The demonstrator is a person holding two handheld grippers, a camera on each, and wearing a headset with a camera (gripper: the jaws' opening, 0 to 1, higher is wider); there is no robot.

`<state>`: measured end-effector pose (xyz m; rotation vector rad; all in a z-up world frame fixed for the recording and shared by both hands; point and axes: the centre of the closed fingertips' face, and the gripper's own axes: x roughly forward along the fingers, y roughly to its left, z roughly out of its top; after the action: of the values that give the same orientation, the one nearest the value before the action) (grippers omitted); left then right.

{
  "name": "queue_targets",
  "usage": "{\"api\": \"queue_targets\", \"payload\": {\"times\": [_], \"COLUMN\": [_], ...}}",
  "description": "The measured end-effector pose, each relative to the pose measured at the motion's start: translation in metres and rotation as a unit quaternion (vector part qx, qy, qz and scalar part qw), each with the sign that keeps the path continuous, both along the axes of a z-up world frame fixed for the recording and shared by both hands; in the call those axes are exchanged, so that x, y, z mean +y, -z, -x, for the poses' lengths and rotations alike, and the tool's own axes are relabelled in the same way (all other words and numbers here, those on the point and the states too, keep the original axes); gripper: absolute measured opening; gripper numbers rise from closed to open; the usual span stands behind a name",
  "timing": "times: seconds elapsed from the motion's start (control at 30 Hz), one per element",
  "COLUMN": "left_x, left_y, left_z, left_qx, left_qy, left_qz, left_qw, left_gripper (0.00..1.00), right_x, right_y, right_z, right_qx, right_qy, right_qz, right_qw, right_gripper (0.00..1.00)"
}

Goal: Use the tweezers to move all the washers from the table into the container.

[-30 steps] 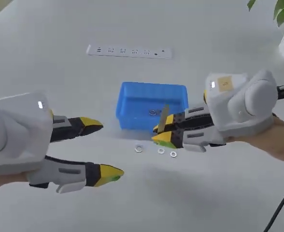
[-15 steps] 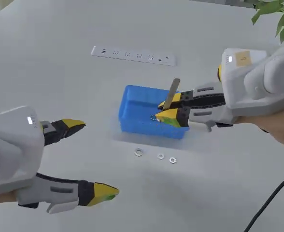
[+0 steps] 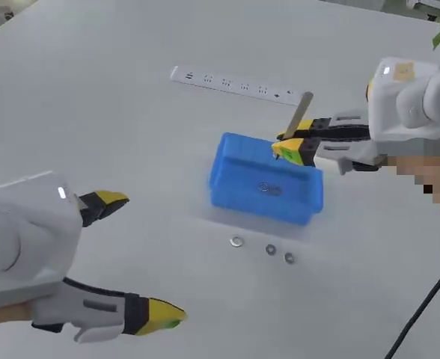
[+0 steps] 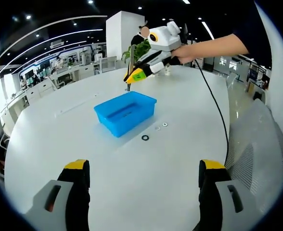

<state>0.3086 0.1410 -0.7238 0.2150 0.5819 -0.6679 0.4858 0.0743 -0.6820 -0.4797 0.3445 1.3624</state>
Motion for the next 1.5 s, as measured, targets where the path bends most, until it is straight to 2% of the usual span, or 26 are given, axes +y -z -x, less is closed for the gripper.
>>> {"api": "queue_targets", "payload": {"times": [0.13,0.33,0.5,0.67,0.77,0.97,1.27,1.5], "left_x": [0.0,0.0,0.002,0.003,0.003,0.001,0.0,0.003], "left_y": [0.002,0.005,0.006,0.005,0.006,0.006,0.005,0.004], "left_z": [0.001,0.002,0.002,0.0,0.0,0.001,0.001,0.0], "left_qx": [0.005,0.01,0.015,0.016,0.021,0.02,0.021,0.019], "left_qy": [-0.003,-0.006,-0.012,-0.018,-0.017,-0.015,-0.019,-0.021], "left_qz": [0.001,-0.002,-0.008,-0.005,-0.009,-0.009,-0.006,-0.005], "left_qw": [1.0,0.9999,0.9998,0.9997,0.9996,0.9996,0.9996,0.9996], "left_gripper": [0.99,0.99,0.99,0.99,0.99,0.99,0.99,0.99], "right_x": [0.004,0.015,0.02,0.019,0.019,0.017,0.013,0.012], "right_y": [0.02,0.052,0.071,0.077,0.079,0.084,0.086,0.082], "right_z": [-0.01,-0.004,-0.003,-0.004,-0.004,-0.005,-0.006,-0.005], "right_qx": [0.013,0.025,0.024,0.034,0.035,0.036,0.043,0.044], "right_qy": [0.01,-0.006,-0.014,-0.012,-0.009,-0.008,0.002,0.004], "right_qz": [0.009,0.036,0.05,0.05,0.05,0.056,0.06,0.057], "right_qw": [0.9998,0.999,0.9984,0.9981,0.9981,0.9978,0.9972,0.9974], "right_gripper": [0.1,0.1,0.1,0.1,0.1,0.1,0.11,0.11]}}
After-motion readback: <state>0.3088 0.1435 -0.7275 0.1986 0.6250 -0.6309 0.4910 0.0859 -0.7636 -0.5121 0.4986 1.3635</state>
